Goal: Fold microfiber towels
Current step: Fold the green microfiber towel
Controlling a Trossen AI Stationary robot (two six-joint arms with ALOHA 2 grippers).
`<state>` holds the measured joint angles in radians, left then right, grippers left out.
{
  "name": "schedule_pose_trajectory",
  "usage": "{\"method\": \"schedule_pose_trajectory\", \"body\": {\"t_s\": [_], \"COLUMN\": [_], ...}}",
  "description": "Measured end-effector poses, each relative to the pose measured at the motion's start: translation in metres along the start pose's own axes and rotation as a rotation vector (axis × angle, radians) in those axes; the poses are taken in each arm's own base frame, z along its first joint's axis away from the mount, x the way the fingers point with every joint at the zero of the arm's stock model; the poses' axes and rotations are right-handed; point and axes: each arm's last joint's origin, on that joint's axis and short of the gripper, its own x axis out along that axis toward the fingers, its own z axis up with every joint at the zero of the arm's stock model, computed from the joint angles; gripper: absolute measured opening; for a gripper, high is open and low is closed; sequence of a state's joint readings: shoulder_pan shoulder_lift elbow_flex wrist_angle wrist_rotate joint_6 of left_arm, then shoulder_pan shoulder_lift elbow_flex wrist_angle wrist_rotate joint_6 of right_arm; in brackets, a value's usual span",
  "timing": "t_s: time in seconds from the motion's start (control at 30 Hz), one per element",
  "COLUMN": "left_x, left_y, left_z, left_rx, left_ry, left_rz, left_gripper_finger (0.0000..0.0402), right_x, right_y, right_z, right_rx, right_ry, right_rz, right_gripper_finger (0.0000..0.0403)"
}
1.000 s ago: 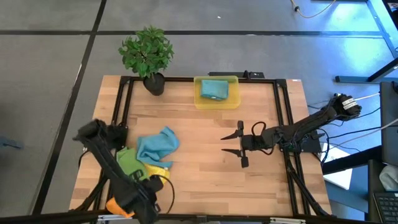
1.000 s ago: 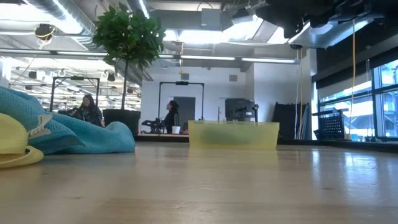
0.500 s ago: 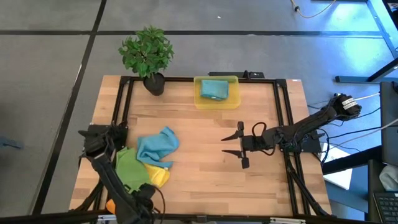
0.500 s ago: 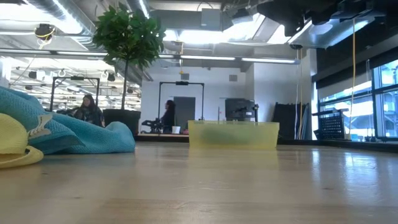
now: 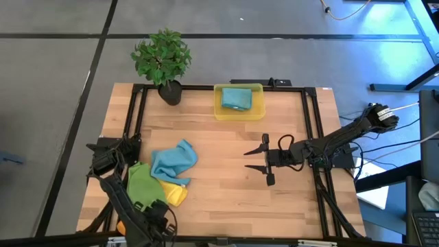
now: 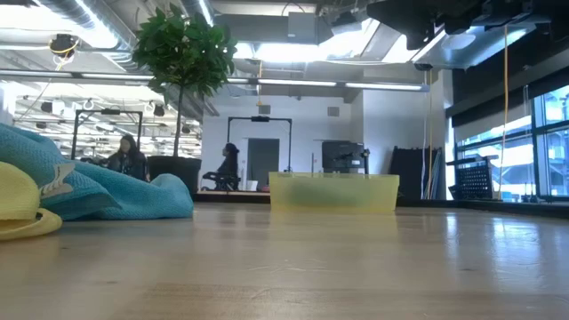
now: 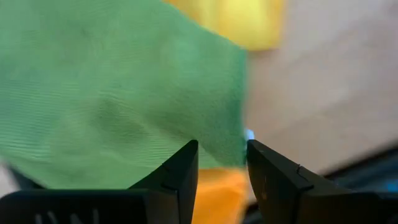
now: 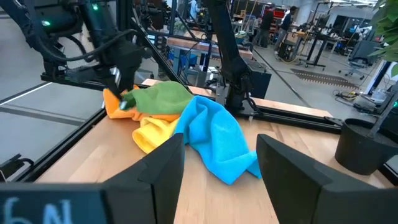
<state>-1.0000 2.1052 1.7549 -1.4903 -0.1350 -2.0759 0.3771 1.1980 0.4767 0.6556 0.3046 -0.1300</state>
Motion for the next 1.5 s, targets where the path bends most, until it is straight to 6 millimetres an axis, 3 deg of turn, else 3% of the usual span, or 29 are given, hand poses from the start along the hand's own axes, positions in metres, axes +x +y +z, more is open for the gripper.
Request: {"method": "schedule_pose_trajectory", "body": {"t_s": [0.2, 0.4, 0.53, 0.73, 1.03, 1.23, 1.37, 1.5], "left_x": [0.019, 0.014, 0.011, 0.008, -0.046, -0.063, -0.063, -0.062], "left_y": [0.010, 0.008, 0.004, -0.007, -0.015, -0.024, -0.031, -0.033], "left_z": [-0.002, 0.001, 0.013, 0.055, 0.131, 0.174, 0.194, 0.199], "left_rx": [0.048, 0.198, 0.329, 0.454, 0.535, 0.595, 0.643, 0.693], "left_ry": [0.046, -0.002, -0.001, -0.039, -0.506, -0.661, -0.680, -0.656], "left_rz": [0.149, 0.101, 0.105, 0.104, -0.231, -0.324, -0.342, -0.358], "left_gripper_finger": [0.0116, 0.0016, 0.0005, 0.0000, 0.0000, 0.0000, 0.0000, 0.0000], "right_x": [0.000, 0.000, 0.001, 0.002, 0.002, 0.008, 0.019, 0.028], "right_y": [0.000, -0.002, -0.006, -0.007, -0.007, -0.003, 0.002, 0.004], "right_z": [0.000, 0.001, 0.003, 0.002, 0.002, -0.004, -0.015, -0.024], "right_rx": [-0.010, -0.011, 0.017, 0.022, 0.002, -0.003, -0.041, -0.040], "right_ry": [0.000, -0.012, -0.033, -0.028, -0.023, -0.027, -0.033, -0.059], "right_rz": [0.000, -0.009, -0.029, -0.033, -0.025, 0.048, 0.079, 0.069], "right_gripper_finger": [0.0200, 0.0200, 0.0200, 0.0200, 0.0200, 0.0200, 0.0200, 0.0200]}}
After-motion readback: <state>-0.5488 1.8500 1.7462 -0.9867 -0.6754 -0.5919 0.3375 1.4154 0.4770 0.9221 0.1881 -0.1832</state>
